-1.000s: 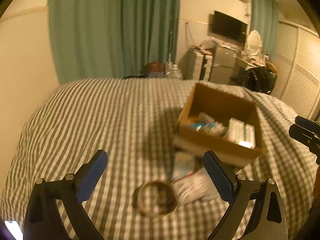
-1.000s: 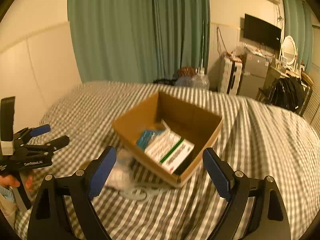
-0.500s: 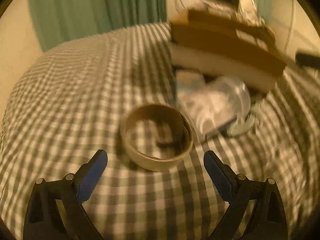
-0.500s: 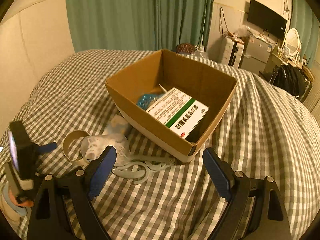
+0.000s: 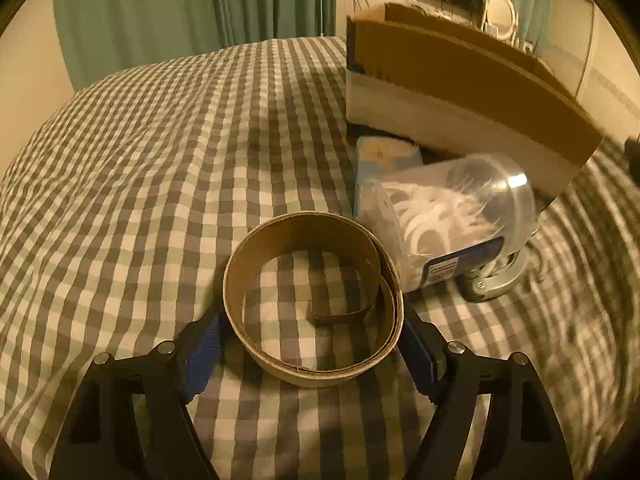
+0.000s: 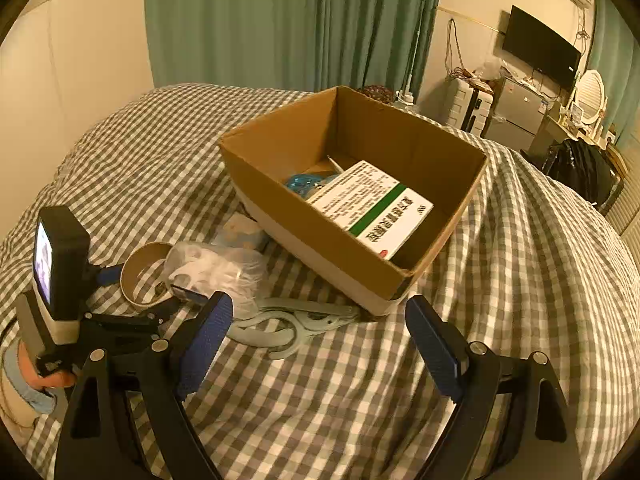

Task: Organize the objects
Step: 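Grasp the tan tape roll with the left gripper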

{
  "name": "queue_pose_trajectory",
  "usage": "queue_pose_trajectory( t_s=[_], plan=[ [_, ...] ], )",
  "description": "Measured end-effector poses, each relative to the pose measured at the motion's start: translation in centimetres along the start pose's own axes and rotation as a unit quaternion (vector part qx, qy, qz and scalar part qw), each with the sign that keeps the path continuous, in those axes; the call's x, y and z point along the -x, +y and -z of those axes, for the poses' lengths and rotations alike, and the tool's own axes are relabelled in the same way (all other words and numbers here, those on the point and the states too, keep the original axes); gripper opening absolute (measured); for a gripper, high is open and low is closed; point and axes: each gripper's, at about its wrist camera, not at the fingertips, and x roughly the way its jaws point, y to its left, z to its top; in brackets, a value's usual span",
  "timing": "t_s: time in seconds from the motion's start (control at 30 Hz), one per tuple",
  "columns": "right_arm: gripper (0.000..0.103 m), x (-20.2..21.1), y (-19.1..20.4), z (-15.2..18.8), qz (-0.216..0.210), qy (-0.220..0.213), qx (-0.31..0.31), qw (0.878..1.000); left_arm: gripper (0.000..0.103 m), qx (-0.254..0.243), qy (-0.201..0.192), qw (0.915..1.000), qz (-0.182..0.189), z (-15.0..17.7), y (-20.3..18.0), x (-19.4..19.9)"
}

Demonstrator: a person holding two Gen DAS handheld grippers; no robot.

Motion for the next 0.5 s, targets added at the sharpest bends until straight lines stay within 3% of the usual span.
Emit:
queue_pose_trajectory(
  t_s=[0.13, 0.3, 0.5],
  plan=[
    [0.092, -0.9, 1.4, 0.8, -0.008, 0.012, 0.0, 1.0, 0.08, 0.02, -0.008, 0.9995, -0.024, 0.1, 0.8, 3.1],
    [0.094, -2.6, 4.3, 1.6, -0.011, 0.031, 0.018, 0.999, 0.08, 0.054, -0.062, 0.9962, -0.028, 0.3, 2.5, 8.2],
    [0.097, -4.5, 7.7, 1.3, -0.015, 0.034, 0.028, 0.999, 0.08, 0.077, -0.07, 0.9931, -0.055, 0.1, 4.6, 9.2]
  ],
)
